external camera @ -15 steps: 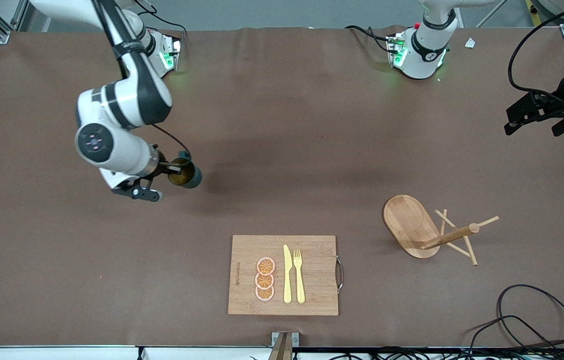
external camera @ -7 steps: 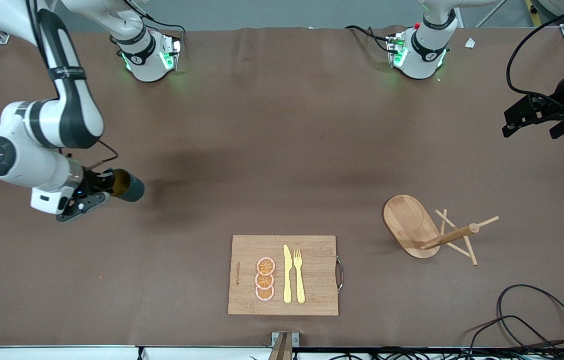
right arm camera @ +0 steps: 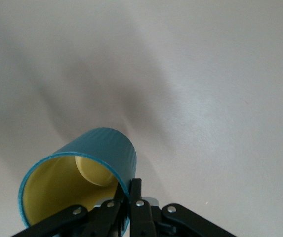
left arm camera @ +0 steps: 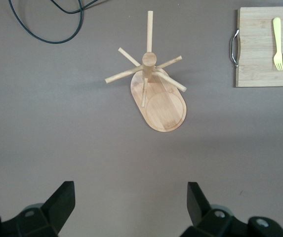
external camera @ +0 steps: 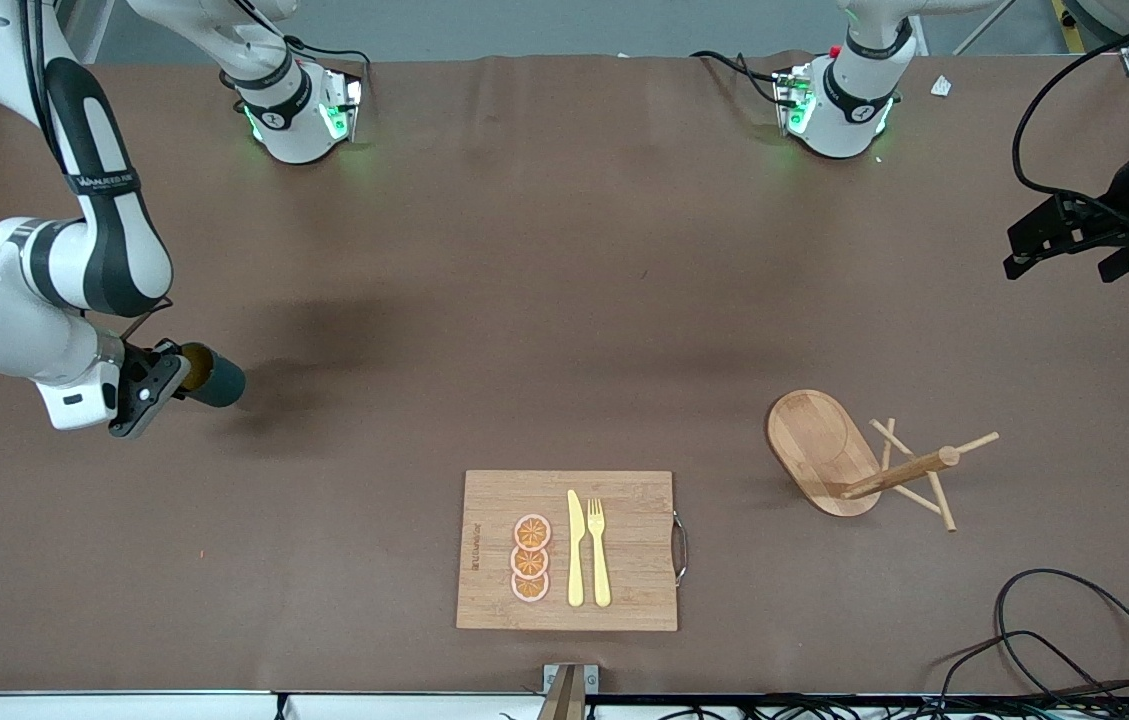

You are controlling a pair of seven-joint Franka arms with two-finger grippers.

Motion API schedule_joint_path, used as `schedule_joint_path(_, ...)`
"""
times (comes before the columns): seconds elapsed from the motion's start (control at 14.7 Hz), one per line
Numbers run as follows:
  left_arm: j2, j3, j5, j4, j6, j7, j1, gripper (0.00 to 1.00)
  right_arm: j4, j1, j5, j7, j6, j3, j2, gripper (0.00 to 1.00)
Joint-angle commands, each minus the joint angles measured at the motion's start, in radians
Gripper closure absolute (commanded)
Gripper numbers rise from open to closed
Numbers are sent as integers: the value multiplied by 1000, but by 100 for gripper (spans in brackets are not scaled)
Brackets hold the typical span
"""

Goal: Transfer cup from left to right arm and place
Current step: 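Carry the mug away from the stand with the right gripper, then lower the mug onto the table and open the right gripper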

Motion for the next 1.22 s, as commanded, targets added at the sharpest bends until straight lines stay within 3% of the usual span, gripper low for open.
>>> schedule_joint_path(0.0,11,2,6,26,-8,-2,-2,0,-19,-31,-12,-143,21,20,8,100)
schedule_joint_path(1.02,17,2,9,26,-2,2,5,0,-126,-22,-39,-51,164,19,16,100)
schedule_joint_path(1.09,17,2,9,26,-2,2,5,0,-126,-19,-39,-51,164,19,14,98)
schedule_joint_path(1.16,17,2,9,26,-2,8,5,0,-126,-16,-39,-51,164,19,14,88)
